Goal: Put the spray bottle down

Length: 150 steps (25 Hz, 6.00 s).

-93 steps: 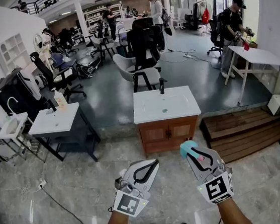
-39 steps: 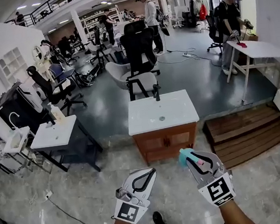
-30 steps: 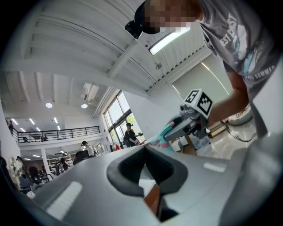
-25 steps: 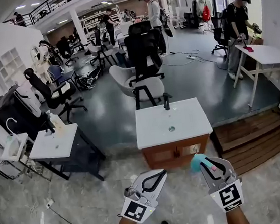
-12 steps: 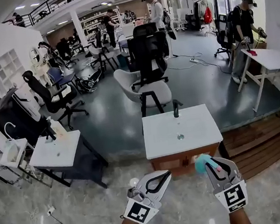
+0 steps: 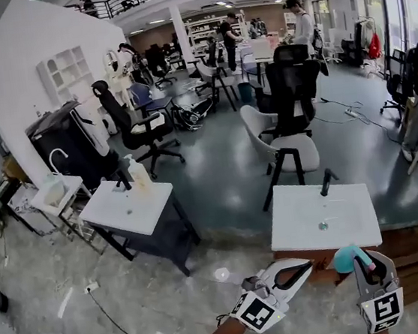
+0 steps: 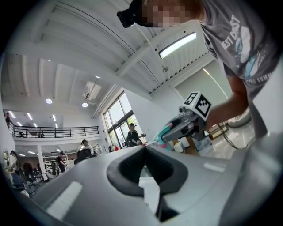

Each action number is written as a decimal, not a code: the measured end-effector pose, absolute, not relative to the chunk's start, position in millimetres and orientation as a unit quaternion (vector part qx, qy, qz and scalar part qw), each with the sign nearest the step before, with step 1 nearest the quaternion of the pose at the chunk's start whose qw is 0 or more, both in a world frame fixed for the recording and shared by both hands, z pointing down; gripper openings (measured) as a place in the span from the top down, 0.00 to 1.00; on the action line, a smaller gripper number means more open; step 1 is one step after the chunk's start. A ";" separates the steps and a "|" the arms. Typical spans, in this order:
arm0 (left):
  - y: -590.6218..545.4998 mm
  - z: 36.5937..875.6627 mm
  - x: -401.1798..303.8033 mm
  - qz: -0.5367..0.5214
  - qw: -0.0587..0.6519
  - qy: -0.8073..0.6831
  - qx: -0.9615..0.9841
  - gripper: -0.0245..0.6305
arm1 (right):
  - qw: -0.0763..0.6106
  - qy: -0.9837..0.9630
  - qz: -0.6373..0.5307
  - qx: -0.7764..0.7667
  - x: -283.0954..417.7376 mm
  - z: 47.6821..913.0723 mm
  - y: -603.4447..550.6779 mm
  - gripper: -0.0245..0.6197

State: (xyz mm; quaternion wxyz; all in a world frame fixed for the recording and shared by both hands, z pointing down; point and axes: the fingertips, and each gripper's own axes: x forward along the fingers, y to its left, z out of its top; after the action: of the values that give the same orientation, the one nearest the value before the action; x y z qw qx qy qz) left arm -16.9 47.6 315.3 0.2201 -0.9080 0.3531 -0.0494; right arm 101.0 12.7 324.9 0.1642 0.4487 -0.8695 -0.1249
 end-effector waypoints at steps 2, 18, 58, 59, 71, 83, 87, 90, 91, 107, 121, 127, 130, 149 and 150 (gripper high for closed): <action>40.6 318.0 -20.3 -0.055 0.225 0.358 -0.905 0.96 | 0.159 -0.875 -0.125 0.440 93.6 329.0 0.7 0.83; -77.0 336.6 -10.6 -0.091 0.209 0.455 -0.861 0.96 | 0.127 -0.921 -0.118 0.350 95.8 344.3 -148.0 0.83; -244.4 320.7 -6.9 -0.092 0.235 0.463 -0.850 0.96 | 0.113 -0.931 -0.116 0.328 89.7 350.4 -309.6 0.83; -248.8 319.1 -12.9 -0.089 0.236 0.462 -0.850 0.96 | 0.114 -0.929 -0.116 0.331 85.3 349.9 -314.0 0.83; -306.2 334.3 -59.3 -0.083 0.243 0.441 -0.860 0.96 | 0.127 -0.919 -0.107 0.357 48.0 367.4 -366.8 0.83; -362.6 365.7 -90.4 -0.079 0.215 0.437 -0.870 0.96 | 0.140 -0.917 -0.091 0.362 16.6 396.4 -430.7 0.83; -378.7 382.7 -105.9 -0.080 0.202 0.441 -0.871 0.96 | 0.144 -0.918 -0.075 0.362 -1.2 413.5 -451.0 0.83; -389.8 394.1 -116.9 -0.081 0.194 0.444 -0.871 0.96 | 0.154 -0.919 -0.071 0.355 -12.7 432.0 -464.8 0.83; -393.9 398.0 -120.8 -0.082 0.191 0.446 -0.871 0.96 | 0.157 -0.920 -0.069 0.353 -16.7 436.9 -469.9 0.83; -436.0 467.2 -174.3 -0.093 0.139 0.470 -0.867 0.96 | 0.181 -0.928 -0.046 0.323 -79.9 519.4 -525.4 0.83; -462.6 524.2 -216.1 -0.094 0.097 0.483 -0.865 0.96 | 0.192 -0.933 -0.014 0.305 -131.5 596.2 -569.9 0.83; -472.3 545.0 -227.8 -0.091 0.086 0.486 -0.865 0.96 | 0.194 -0.933 -0.005 0.303 -145.1 622.4 -583.2 0.83; -473.3 552.6 -232.8 -0.090 0.076 0.487 -0.865 0.96 | 0.194 -0.933 -0.001 0.302 -150.1 630.7 -584.4 0.83; -478.0 569.1 -237.5 -0.088 0.065 0.492 -0.864 0.96 | 0.186 -0.936 -0.010 0.300 -152.7 652.7 -589.8 0.80; -477.7 568.7 -237.0 -0.088 0.065 0.493 -0.863 0.96 | 0.187 -0.936 -0.009 0.299 -152.2 652.7 -589.4 0.80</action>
State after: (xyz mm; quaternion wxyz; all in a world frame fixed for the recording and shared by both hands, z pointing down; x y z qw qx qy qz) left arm -237.0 -477.7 568.7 0.0653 -0.8633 0.4926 -0.0882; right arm -152.2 -589.4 652.7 0.1869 0.2990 -0.9357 -0.0095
